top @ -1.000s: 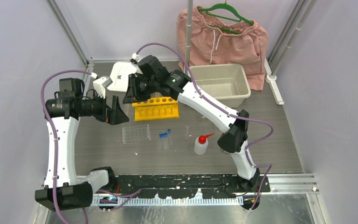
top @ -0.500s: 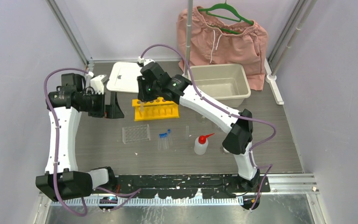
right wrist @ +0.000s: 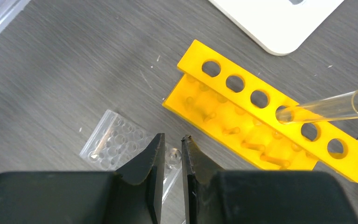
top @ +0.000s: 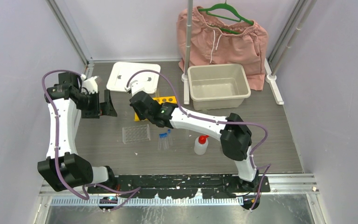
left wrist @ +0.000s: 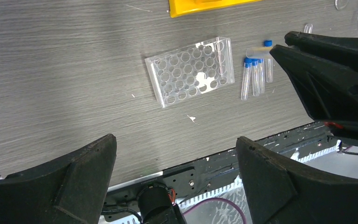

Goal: Organize the chemistry lab equipment

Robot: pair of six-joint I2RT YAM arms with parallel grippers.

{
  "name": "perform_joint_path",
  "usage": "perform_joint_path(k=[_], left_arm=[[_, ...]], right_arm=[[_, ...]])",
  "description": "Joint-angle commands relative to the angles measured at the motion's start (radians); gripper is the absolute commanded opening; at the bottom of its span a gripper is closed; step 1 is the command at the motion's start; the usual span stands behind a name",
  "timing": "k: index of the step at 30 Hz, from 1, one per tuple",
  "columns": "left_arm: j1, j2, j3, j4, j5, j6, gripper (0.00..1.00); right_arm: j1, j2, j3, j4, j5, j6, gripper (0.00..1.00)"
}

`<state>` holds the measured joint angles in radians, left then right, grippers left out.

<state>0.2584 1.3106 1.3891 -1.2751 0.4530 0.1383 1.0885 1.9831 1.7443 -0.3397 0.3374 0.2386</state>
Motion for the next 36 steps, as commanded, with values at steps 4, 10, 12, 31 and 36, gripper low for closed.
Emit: perform_joint_path(k=[4,10,12,31,36], left_arm=[[0.006,-0.032,-0.010,0.015,-0.001,0.009,1.00],[0.005,-0.039,-0.016,0.021,0.005,0.011,1.00],[0.006,-0.038,-0.018,0.021,0.008,0.008,1.00],[0.007,-0.053,-0.022,0.016,0.019,0.017,1.00],[0.006,-0.050,-0.021,0.013,0.020,0.018,1.00]], right_arm=[[0.005,-0.061,-0.107,0.324,0.164,-0.108,0.01],[0.005,-0.060,-0.155,0.439,0.210,-0.143,0.01],[0.005,-0.055,-0.155,0.454,0.208,-0.155,0.01],[0.001,0.047,-0.121,0.489,0.216,-0.187,0.01],[-0.003,0.057,-0.122,0.498,0.222,-0.196,0.01]])
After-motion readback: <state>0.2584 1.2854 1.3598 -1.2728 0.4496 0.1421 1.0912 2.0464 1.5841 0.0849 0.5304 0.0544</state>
